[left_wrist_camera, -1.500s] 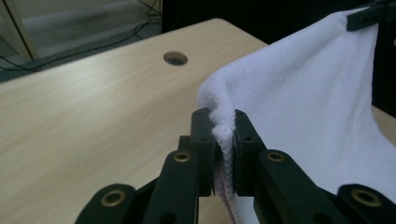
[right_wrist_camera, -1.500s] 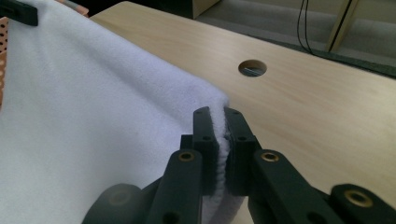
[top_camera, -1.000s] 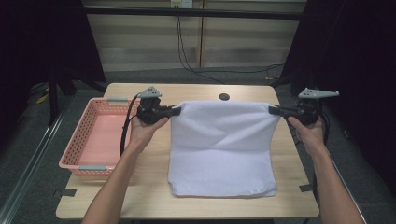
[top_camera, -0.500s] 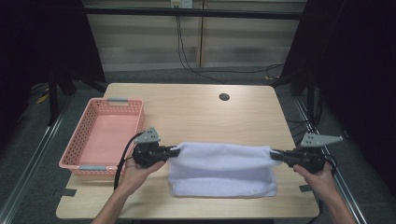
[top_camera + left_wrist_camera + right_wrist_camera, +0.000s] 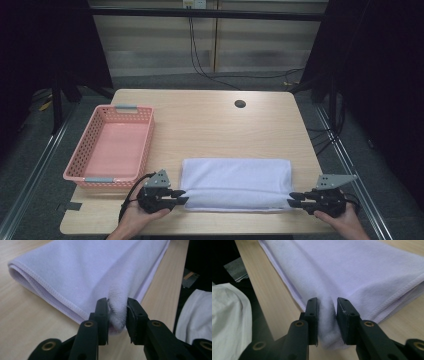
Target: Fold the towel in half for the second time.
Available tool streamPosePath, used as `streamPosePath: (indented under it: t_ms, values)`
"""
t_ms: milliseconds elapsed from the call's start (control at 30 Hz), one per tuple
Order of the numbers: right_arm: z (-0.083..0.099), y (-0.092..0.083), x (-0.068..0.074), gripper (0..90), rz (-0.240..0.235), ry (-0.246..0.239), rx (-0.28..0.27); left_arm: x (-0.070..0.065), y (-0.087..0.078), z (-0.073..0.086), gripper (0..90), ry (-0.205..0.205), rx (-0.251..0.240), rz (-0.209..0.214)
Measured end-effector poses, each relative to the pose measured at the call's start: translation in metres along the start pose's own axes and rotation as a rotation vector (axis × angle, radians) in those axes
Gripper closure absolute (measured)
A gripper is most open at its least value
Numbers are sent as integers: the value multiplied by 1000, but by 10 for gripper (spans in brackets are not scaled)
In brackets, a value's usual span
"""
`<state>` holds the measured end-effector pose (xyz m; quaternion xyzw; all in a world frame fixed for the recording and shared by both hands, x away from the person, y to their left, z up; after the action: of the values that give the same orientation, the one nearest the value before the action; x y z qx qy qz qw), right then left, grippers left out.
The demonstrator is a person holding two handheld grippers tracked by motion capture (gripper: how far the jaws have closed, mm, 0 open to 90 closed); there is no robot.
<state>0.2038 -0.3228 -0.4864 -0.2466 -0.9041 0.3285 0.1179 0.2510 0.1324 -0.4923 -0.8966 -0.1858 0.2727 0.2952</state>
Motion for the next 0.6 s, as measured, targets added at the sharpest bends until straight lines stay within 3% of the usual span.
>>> streamPosePath:
  t_ms: [133, 233, 333, 367, 433, 467, 500, 533, 600]
  values:
    - [2, -6, 12, 618, -9, 12, -11, -6, -8, 9, 660, 3, -5, 33]
    - [1, -9, 15, 581, 11, 20, -20, -5, -13, 7, 603, -7, -30, 26]
    - [-2, -9, 9, 574, 56, 44, -27, 4, -15, -4, 609, -40, -70, -14]
    - [-6, -2, 2, 559, 96, 59, -22, 10, -9, -12, 615, -36, -57, -44]
    - [-9, 3, -2, 551, 110, 68, -19, 14, -3, -17, 605, -36, -48, -51]
    - [-12, 14, -11, 538, 129, 75, 3, 19, 3, -21, 603, -42, -41, -71]
    - [-14, 20, -16, 524, 148, 76, 15, 30, 16, -30, 597, -45, -10, -74]
    - [-15, 27, -20, 518, 159, 82, 33, 34, 22, -33, 589, -48, -11, -96]
    - [-15, 38, -28, 496, 177, 81, 72, 41, 32, -36, 587, -61, 6, -94]
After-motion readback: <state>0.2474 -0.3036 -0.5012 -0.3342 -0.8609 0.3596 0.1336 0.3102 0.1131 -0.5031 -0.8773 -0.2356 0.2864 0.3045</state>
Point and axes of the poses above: each handheld gripper's, and its own axes: y roughly forward along the jaws, z roughly out of its underside, x roughly to its left, the point moved 3 cm from there along y, roughly forward along the jaws, and after that the axes turned 12 degrees about -y, right-handed, at the moved point
